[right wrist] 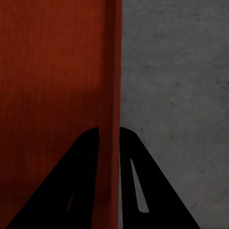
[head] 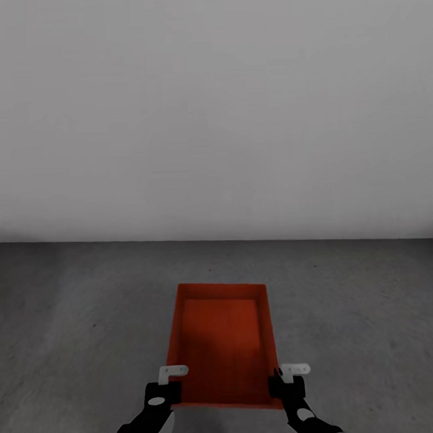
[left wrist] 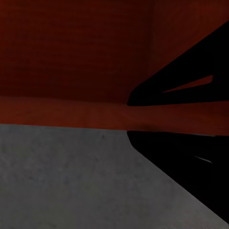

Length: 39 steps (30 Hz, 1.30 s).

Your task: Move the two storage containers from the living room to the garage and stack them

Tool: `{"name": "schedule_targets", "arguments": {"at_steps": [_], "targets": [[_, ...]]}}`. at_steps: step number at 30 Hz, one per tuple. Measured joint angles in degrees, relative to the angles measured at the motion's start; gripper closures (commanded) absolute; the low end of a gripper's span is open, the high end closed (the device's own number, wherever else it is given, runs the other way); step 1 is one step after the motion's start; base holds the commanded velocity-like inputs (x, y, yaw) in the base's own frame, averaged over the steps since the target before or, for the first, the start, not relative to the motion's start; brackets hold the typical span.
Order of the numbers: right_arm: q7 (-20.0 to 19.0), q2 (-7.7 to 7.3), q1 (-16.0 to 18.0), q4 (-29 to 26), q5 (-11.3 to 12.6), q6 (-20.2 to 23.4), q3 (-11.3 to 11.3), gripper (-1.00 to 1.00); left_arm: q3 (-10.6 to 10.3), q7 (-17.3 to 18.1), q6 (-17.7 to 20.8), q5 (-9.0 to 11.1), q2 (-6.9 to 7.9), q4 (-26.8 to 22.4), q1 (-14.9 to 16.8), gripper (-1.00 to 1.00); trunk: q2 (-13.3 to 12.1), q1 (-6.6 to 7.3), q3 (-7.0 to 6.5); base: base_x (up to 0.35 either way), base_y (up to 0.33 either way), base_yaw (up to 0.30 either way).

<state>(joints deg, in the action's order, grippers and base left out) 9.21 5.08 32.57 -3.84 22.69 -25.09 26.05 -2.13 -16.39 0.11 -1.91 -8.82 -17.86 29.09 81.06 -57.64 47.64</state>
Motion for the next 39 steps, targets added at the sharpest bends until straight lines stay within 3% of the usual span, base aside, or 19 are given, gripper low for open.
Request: {"name": "schedule_targets", "arguments": {"at_steps": [4,10,27,28,31,32,33,34,39], "targets": [[-0.2,-0.01,0.0,0.8,6.9,-0.8,6.1,1.00,-0.2,0.1,0.0,-0.4,-0.02,0.1,0.0,1.00,0.0,0.00,0.00,0.000,0.000,0.000],[-0.2,0.00,0.0,1.4,18.7,-2.0,17.2,1.00,-0.3,0.2,0.0,-0.8,-0.03,0.1,0.0,1.00,0.0,0.00,0.00,0.000,0.000,0.000],[0.0,-0.07,0.0,2.0,55.6,-3.7,53.2,1.00,-0.8,0.3,0.0,-1.2,-0.02,0.1,0.0,1.00,0.0,0.00,0.00,0.000,0.000,0.000],[0.5,-0.13,0.0,1.7,44.2,-2.1,43.5,1.00,-1.1,-0.1,0.0,0.3,0.04,0.8,-0.1,1.00,0.0,0.00,0.00,0.000,0.000,0.000],[0.3,-0.17,0.0,0.8,14.7,-1.1,14.5,1.00,-1.1,-0.3,0.0,0.9,0.02,0.1,0.0,1.00,0.0,0.00,0.00,0.000,0.000,0.000],[0.3,-0.20,0.0,-0.1,3.9,0.2,4.4,1.00,-0.7,-0.4,0.0,1.0,0.01,0.2,0.0,1.00,0.0,0.00,0.00,0.000,0.000,0.000],[-0.6,-0.22,0.0,-1.7,-9.4,2.4,-8.3,1.00,-0.2,-0.5,0.0,1.2,-0.05,0.2,0.0,1.00,0.4,-0.21,0.17,0.000,0.000,0.000],[-0.9,-0.23,0.0,-2.0,-13.8,2.8,-12.5,1.00,0.3,-0.6,0.0,0.8,-0.34,0.1,0.0,1.00,0.8,-0.43,0.35,0.000,0.000,0.000],[-0.9,-0.26,0.0,-2.1,-14.3,3.0,-12.8,1.00,0.2,-0.8,0.0,1.0,-0.38,0.3,0.0,1.00,2.8,-1.53,1.25,0.000,0.000,0.000]]}}
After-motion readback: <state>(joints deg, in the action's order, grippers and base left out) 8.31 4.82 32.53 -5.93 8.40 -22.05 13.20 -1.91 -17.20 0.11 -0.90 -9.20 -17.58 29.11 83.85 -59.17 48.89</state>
